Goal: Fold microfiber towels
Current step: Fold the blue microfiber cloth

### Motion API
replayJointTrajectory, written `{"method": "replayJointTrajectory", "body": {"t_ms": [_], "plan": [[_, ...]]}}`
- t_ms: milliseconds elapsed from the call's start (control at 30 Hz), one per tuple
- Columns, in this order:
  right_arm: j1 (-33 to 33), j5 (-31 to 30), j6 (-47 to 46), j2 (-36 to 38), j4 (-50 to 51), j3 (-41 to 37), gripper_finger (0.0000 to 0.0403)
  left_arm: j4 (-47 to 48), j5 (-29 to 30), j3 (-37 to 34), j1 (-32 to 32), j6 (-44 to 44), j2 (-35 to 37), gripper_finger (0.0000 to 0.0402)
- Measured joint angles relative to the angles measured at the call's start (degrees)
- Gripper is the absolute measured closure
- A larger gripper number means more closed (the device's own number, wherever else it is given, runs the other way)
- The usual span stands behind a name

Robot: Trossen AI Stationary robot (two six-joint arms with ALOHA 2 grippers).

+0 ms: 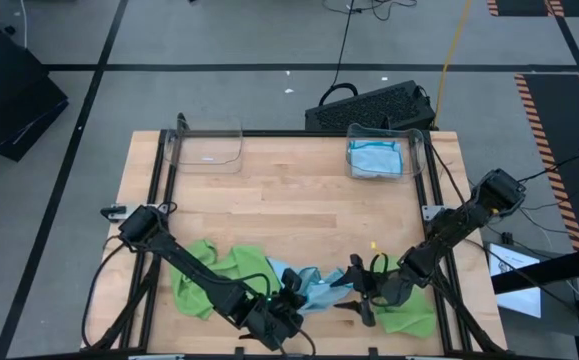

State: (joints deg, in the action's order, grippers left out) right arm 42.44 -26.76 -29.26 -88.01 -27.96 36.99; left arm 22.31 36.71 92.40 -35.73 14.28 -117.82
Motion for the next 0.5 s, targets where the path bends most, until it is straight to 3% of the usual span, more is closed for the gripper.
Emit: {"method": "replayJointTrajectory", "body": {"t_ms": [267, 400, 500], "plan": [[-2.71, 1.09, 0.35, -4.31, -4.54, 0.00, 0.0180, -6.19, -0.04, 0.00, 0.11, 3.45, 0.00, 0.0393], [-5.58, 11.07, 5.87, -8.92, -12.70, 0.00, 0.0206, -8.55, -0.20, 0.00, 0.00, 5.15, 0.00, 0.0385], [-6.23, 16.40, 9.06, -10.56, -16.33, 0.00, 0.0256, -7.53, -0.22, 0.00, -0.32, 5.12, 0.00, 0.0392]]}}
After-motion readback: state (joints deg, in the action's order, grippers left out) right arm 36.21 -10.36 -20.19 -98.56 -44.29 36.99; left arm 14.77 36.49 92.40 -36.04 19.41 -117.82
